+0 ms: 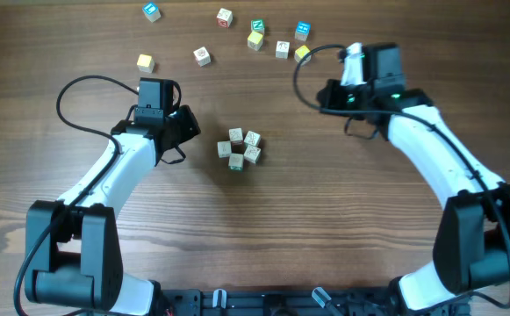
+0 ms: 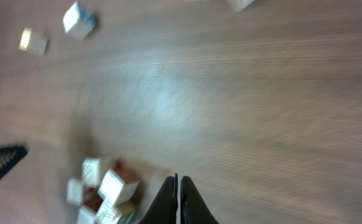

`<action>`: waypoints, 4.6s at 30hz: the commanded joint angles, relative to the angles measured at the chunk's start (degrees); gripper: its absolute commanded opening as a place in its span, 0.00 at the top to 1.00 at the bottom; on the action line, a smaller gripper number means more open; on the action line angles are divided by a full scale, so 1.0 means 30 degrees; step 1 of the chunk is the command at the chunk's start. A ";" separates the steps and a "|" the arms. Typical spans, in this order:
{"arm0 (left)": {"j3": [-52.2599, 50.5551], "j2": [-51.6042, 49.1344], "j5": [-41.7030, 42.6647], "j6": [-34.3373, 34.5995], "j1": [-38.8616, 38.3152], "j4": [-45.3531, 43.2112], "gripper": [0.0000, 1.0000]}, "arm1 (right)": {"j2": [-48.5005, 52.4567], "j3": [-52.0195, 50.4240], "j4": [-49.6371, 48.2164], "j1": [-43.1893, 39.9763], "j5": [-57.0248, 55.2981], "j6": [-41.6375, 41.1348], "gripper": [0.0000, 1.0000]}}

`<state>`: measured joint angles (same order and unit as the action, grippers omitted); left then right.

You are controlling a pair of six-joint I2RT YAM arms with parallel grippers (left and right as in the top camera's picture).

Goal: Form a circle

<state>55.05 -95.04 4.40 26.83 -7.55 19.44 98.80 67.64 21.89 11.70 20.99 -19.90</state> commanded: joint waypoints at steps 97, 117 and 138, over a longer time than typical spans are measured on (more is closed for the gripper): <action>0.0102 -0.0255 -0.0058 -0.0364 -0.0022 -0.0124 0.95 | 0.4000 -0.1486 -0.1807 0.8116 -0.2492 1.0083 0.49; 0.0102 -0.0255 -0.0058 -0.0364 -0.0022 -0.0146 0.94 | 0.3745 -0.1406 -0.0634 0.8116 -0.2477 1.0579 0.63; 0.0102 -0.0255 -0.0051 -0.0372 -0.0022 -0.0138 0.95 | 0.0430 -0.0554 0.1559 0.6674 -0.2703 0.5617 0.70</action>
<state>55.05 -95.04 4.40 26.83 -7.55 19.22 99.50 65.63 23.90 32.95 13.54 2.87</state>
